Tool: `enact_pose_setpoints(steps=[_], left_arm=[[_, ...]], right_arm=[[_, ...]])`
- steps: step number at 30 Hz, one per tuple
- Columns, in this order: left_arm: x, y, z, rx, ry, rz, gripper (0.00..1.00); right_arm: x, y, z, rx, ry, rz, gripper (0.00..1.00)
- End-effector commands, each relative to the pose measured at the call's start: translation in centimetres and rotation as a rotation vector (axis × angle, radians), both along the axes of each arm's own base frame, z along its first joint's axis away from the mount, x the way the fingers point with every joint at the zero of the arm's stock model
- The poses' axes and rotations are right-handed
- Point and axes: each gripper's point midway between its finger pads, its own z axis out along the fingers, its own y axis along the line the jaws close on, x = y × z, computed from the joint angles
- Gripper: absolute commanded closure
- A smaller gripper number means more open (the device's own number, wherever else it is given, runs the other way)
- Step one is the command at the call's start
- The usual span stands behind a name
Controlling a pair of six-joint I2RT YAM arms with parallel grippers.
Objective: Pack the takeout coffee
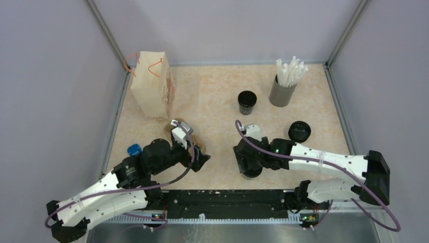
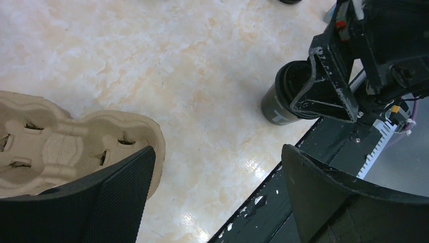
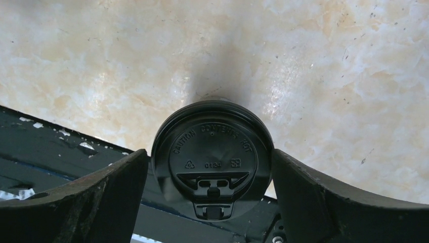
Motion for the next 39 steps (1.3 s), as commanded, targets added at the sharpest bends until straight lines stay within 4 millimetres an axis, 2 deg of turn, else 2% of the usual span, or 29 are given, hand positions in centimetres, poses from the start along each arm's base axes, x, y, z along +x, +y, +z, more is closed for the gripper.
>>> enact_pose_setpoints(steps=[1, 8, 15, 27, 39], left_arm=[[-0.1, 0.0, 0.7, -0.019, -0.023, -0.013, 0.01], [-0.2, 0.2, 1.0, -0.034, -0.032, -0.007, 0.01], [-0.1, 0.3, 1.1, -0.037, -0.036, -0.001, 0.01], [0.0, 0.4, 1.2, -0.037, -0.042, 0.006, 0.01], [0.1, 0.8, 1.6, -0.05, -0.056, 0.021, 0.01]], right_arm=[[0.3, 0.7, 1.0, 0.007, -0.029, -0.018, 0.13], [-0.2, 0.3, -0.3, -0.019, -0.008, -0.021, 0.19], [-0.5, 0.7, -0.4, -0.019, -0.01, -0.013, 0.24], [-2.8, 0.9, -3.9, -0.105, 0.012, -0.014, 0.25], [-4.5, -0.3, -7.9, -0.166, 0.063, -0.033, 0.28]])
